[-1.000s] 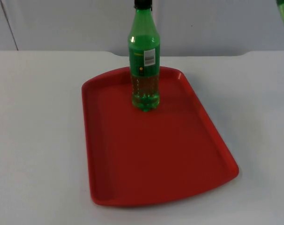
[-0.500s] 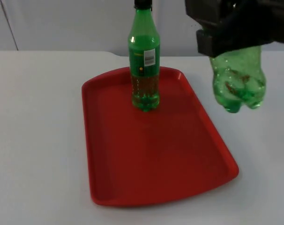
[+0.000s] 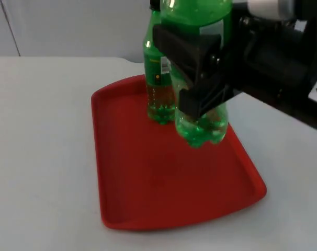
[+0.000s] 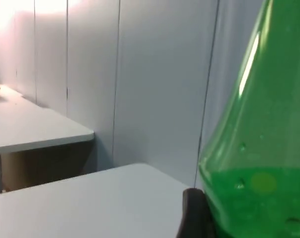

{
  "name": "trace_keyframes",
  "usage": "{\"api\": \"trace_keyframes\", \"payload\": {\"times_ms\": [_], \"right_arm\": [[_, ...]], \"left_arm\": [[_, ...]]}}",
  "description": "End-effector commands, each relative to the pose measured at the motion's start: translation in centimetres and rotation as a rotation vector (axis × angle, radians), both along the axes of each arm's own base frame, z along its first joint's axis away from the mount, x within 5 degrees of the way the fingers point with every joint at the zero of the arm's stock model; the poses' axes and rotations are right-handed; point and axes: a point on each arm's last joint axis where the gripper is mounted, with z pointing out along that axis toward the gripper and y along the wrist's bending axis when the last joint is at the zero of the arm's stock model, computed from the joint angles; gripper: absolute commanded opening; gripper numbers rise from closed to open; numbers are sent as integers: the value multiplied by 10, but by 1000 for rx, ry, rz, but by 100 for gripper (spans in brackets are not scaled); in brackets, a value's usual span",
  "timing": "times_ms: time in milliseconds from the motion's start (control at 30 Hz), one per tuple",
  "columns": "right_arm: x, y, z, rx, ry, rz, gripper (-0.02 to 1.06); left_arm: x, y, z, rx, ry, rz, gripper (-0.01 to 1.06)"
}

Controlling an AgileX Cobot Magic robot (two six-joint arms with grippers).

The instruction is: Place the bottle upright on the tray.

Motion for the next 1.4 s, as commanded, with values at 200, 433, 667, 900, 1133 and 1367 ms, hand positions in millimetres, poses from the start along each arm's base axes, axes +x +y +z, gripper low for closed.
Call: {"api": "trace_keyframes", "payload": {"times_ms": [200,433,667,900,1133,1367], "right_arm": [[28,21,-30,-8,-8,-37,0],[47,41,-37,6,-29,-39,0],[57,52,-44,-20,-77,-44,0],[83,55,-81,-55,-38,-39,0],[104,51,-103,-29,29,-33,0],[102,49,-109,-36,52,-34,0]], "left_arm": [[0,-1,-1,-9,1,-11,105],[0,-1,-1,-9,1,-11,105],[0,-1,-1,-9,1,-11,105],[0,-1,-1,-6,-1,-15,105],[0,-1,-1,-6,-1,-15,105],[0,-1,-1,-6,-1,-15,105]]}}
